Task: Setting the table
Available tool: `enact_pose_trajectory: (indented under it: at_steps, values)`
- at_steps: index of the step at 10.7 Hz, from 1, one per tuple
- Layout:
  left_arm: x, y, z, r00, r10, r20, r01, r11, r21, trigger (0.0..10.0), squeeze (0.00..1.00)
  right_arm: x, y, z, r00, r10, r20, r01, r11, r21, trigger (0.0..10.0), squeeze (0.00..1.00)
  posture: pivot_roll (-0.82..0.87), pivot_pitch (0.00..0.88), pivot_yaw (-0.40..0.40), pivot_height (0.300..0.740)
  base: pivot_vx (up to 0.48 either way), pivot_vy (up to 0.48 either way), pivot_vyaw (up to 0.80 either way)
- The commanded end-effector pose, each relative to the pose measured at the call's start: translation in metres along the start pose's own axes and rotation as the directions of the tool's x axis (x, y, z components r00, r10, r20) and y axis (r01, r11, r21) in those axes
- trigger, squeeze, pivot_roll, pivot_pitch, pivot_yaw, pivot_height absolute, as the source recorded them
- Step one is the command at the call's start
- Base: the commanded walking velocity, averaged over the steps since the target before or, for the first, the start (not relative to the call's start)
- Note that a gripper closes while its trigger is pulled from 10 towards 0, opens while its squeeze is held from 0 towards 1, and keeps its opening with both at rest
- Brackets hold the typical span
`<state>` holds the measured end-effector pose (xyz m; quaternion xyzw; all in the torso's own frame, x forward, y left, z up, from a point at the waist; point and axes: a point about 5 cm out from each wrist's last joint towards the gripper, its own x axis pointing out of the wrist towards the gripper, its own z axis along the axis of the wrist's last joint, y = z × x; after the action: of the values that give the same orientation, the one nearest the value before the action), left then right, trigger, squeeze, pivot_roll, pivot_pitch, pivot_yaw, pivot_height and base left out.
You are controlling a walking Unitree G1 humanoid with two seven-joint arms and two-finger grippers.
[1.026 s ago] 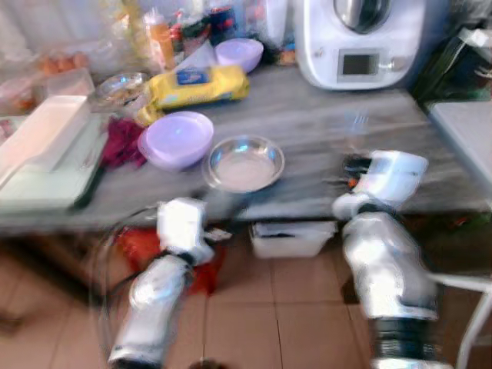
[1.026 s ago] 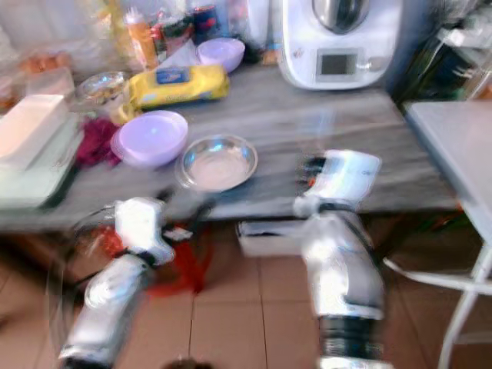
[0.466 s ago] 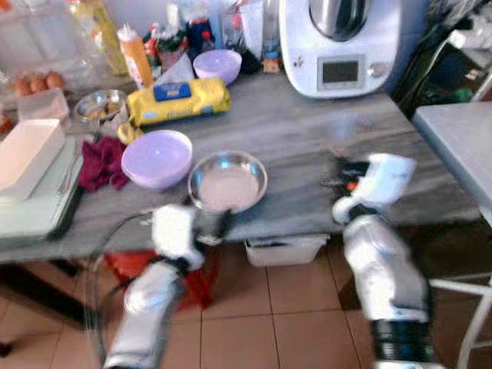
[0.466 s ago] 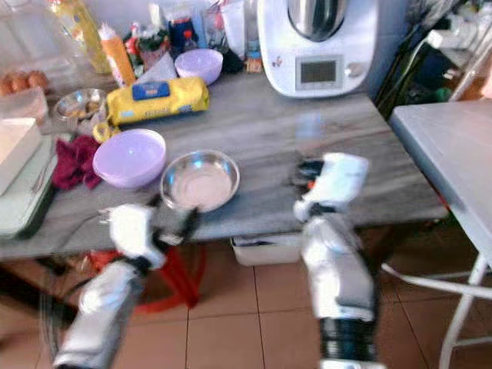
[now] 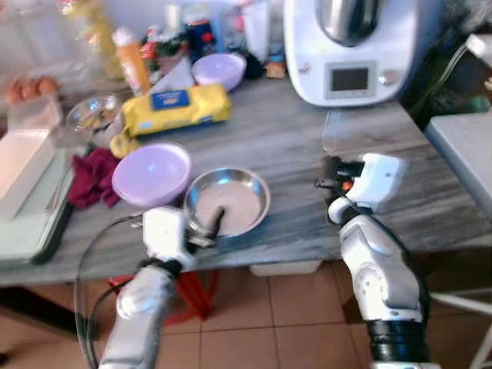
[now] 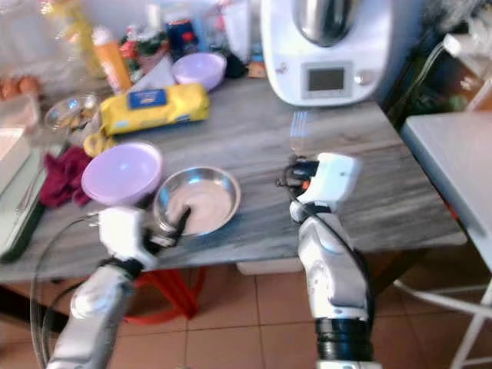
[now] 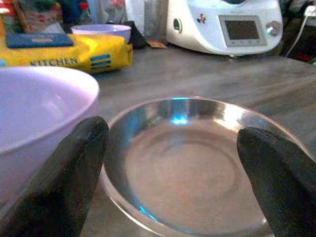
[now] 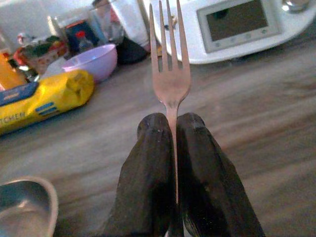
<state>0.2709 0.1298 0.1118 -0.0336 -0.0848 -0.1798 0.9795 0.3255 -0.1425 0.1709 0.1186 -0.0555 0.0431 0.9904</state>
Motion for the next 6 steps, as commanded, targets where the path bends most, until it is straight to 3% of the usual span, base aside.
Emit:
enact_pose_trajectory:
  at_steps: [1,3,6]
  values:
    - [-0.005,-0.004,0.004,0.999,-0.040,0.005,0.040,0.999,-0.008,10.0,0.00,-0.003,-0.006,-0.001,1.000,-0.021,-0.004,0.021,1.000,0.001,10.0,0.00,-0.05,0.134,0.064,0.740,0.000,0.000,0.00]
    - [-0.017,-0.002,0.016,0.994,-0.110,0.021,0.109,0.994,0.010,10.0,0.00,-0.005,-0.004,-0.004,1.000,-0.007,-0.024,0.007,1.000,0.002,10.0,0.00,-0.05,0.142,0.061,0.740,0.000,0.000,0.00]
    - [-0.031,-0.003,0.014,0.978,-0.209,-0.022,0.209,0.978,0.003,10.0,0.00,-0.006,0.001,-0.013,0.995,0.049,-0.084,-0.048,0.999,0.014,10.0,0.00,-0.05,0.154,0.057,0.740,0.000,0.000,0.00]
